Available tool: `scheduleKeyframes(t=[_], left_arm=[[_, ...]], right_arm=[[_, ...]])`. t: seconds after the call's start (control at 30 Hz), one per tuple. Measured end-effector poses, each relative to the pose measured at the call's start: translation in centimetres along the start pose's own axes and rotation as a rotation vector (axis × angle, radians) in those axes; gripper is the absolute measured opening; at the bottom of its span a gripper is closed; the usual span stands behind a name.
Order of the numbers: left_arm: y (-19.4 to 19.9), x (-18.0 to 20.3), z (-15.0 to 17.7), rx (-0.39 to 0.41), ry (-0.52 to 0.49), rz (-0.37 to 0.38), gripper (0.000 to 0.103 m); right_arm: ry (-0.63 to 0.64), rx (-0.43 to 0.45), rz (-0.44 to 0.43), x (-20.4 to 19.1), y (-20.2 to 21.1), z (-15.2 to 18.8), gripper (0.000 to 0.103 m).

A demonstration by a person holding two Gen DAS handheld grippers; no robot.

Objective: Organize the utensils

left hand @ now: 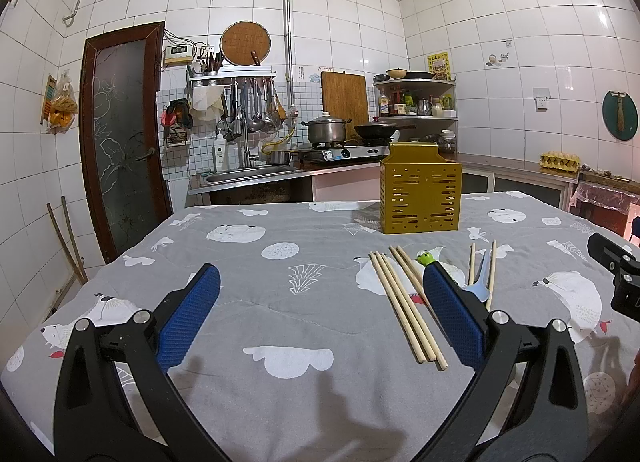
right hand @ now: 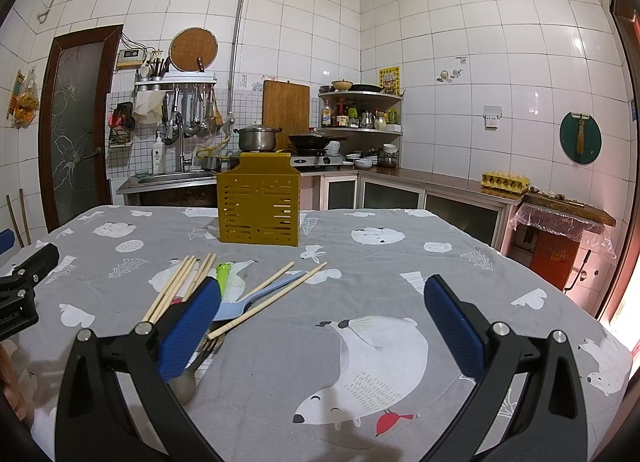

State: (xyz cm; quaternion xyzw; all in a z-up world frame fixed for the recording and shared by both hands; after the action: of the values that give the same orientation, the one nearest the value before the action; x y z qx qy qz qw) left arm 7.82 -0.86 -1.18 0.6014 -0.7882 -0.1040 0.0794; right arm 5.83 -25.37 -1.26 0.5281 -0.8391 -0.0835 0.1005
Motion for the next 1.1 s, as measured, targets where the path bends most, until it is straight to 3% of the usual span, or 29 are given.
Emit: scheduleKeyframes(t=[1.1], left_arm=[[-0.25,-0.39,0.56,-0.023,0.014,-0.001,0.098]], right_arm=[[-0.007,0.013,0.01,0.49,0.28,-0.34,0.099]])
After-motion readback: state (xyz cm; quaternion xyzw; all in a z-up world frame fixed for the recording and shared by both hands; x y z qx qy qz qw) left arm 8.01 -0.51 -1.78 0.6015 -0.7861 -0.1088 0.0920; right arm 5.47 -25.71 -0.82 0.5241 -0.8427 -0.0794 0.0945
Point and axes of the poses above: each gripper's, at about its wrist camera, not at the fingertips, and y roughly against the way its jaws point, x to its right, z to its underside, the point moved 9 cm from there along -y, roughly the way its jaws point, and after that the axes turned 15 degrees about z, right-handed, at the moved point
